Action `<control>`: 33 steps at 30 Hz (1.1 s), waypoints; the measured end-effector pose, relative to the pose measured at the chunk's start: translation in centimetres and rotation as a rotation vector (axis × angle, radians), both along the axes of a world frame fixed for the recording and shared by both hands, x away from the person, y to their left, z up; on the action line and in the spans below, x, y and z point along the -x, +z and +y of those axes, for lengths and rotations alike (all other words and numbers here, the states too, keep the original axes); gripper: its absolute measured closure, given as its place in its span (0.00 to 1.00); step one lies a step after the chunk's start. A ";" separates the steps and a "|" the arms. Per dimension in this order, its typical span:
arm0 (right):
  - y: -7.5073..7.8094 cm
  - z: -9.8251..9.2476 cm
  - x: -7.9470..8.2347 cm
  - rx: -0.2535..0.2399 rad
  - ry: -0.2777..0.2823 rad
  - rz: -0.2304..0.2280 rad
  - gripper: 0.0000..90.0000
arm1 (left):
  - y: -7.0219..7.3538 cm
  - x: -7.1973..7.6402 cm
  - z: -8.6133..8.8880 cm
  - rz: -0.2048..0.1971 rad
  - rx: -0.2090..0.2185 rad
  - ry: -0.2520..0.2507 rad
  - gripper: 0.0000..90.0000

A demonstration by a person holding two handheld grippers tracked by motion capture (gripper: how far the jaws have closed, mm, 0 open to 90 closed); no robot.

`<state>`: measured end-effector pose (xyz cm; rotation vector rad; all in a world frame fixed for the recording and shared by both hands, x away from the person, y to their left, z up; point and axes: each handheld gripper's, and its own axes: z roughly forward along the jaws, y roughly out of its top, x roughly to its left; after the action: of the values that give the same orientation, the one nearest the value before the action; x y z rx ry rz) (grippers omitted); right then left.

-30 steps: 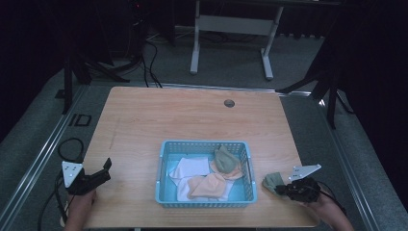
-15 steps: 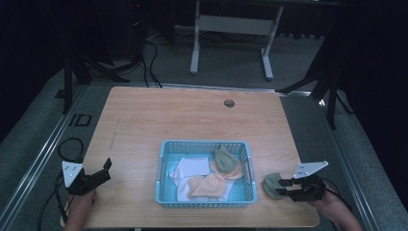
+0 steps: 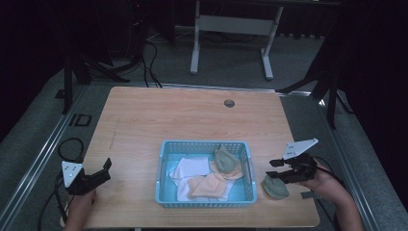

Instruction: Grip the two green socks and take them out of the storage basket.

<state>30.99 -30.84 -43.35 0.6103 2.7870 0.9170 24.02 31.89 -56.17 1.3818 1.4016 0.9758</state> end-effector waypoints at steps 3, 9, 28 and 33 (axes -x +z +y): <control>0.3 1.3 -0.7 -0.001 0.022 0.004 0.60 | 0.0 0.0 0.0 0.000 0.000 -0.001 0.01; 0.7 3.7 -1.9 0.006 0.060 -0.001 0.60 | 0.0 0.0 0.0 0.000 0.002 -0.001 0.01; -1.7 10.2 -5.2 0.069 0.105 0.048 0.53 | 0.0 0.0 0.0 -0.001 0.003 -0.004 0.01; -2.6 11.3 -6.1 0.082 0.095 0.057 0.46 | 0.0 0.0 0.1 -0.001 0.005 -0.005 0.01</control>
<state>37.07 -19.56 -45.92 0.5033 2.9098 0.8098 24.03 31.95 -56.17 1.3801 1.3989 0.9689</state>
